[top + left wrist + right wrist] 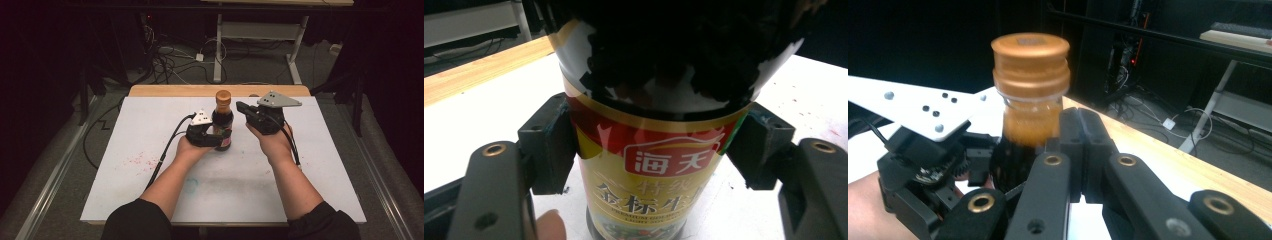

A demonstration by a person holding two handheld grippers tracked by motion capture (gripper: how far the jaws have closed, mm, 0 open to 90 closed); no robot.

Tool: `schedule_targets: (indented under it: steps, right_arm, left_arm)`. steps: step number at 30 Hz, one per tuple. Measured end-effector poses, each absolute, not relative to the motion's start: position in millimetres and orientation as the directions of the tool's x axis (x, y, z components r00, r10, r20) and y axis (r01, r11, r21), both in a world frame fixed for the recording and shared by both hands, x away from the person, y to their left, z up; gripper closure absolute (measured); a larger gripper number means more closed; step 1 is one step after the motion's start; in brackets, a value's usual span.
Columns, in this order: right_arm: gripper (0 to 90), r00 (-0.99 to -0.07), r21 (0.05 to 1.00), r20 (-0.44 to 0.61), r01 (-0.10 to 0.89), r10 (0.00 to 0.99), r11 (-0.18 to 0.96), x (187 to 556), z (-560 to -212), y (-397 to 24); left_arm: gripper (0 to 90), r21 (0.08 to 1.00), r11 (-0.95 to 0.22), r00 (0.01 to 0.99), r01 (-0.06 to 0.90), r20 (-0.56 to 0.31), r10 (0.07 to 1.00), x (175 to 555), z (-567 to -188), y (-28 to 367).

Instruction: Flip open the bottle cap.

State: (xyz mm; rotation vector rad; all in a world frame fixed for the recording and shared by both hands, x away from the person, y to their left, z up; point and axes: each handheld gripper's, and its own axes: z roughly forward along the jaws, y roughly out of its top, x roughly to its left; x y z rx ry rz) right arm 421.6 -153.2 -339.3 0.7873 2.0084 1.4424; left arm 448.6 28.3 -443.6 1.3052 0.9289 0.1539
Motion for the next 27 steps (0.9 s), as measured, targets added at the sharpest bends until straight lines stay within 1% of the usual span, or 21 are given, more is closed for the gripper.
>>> schedule_targets:
  steps: [5,11,15,22,27]
  right_arm:
    - [90.0,-0.693,0.952,-0.081,0.158,0.716,0.262,420,-331,-149]
    - [90.0,-0.694,0.946,-0.105,0.150,0.712,0.286,420,-323,-145]
    - [90.0,-0.699,0.939,-0.111,0.158,0.706,0.305,422,-320,-141]
    - [90.0,-0.702,0.932,-0.141,0.144,0.698,0.334,422,-316,-137]
    - [90.0,-0.705,0.928,-0.141,0.150,0.695,0.340,422,-315,-137]
  left_arm:
    - [27.8,0.870,0.304,0.645,0.389,-0.493,0.585,448,-444,28]
    - [27.7,0.869,0.305,0.642,0.389,-0.493,0.587,448,-444,28]
    - [27.7,0.870,0.303,0.641,0.388,-0.491,0.590,448,-443,27]
    - [28.0,0.875,0.295,0.640,0.384,-0.483,0.597,448,-443,27]
    - [28.5,0.879,0.289,0.639,0.380,-0.475,0.605,447,-443,26]
